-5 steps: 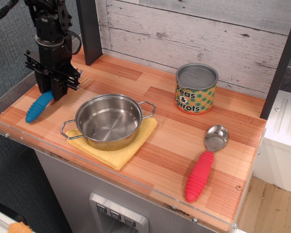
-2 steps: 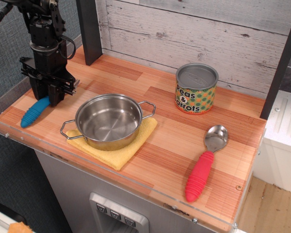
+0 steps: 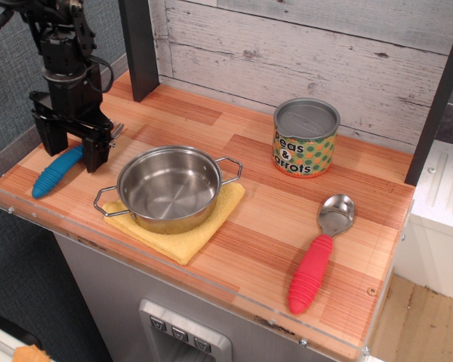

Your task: Move blue fook to the lower left corner of table.

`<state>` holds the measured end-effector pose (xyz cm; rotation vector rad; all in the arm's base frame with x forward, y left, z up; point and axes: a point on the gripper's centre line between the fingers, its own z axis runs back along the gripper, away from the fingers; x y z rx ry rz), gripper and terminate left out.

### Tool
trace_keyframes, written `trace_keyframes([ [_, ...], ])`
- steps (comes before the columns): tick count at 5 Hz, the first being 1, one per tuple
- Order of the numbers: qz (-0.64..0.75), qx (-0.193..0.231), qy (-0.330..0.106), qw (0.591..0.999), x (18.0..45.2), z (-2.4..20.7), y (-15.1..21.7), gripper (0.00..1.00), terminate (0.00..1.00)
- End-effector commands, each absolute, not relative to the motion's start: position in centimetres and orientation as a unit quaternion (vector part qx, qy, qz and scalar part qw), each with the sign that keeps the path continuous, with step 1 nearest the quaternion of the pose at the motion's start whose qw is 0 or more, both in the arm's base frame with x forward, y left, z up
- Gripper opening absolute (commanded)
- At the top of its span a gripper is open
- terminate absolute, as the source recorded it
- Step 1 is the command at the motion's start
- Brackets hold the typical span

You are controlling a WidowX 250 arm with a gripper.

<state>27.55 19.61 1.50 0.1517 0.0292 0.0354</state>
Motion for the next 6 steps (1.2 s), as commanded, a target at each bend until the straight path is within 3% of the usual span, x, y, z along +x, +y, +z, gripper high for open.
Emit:
trace_keyframes([
  [1, 0.035, 0.107, -0.028, 0.993, 27.6, 6.4, 19.2, 1.00, 0.00],
  [2, 0.052, 0.113, -0.020, 0.992, 28.2, 7.8, 18.6, 1.00, 0.00],
  [4, 0.080, 0.081, -0.023, 0.993, 30.6, 9.6, 16.1, 1.00, 0.00],
  [6, 0.068, 0.057, -0.050, 0.995, 32.8, 11.0, 13.4, 1.00, 0.00],
])
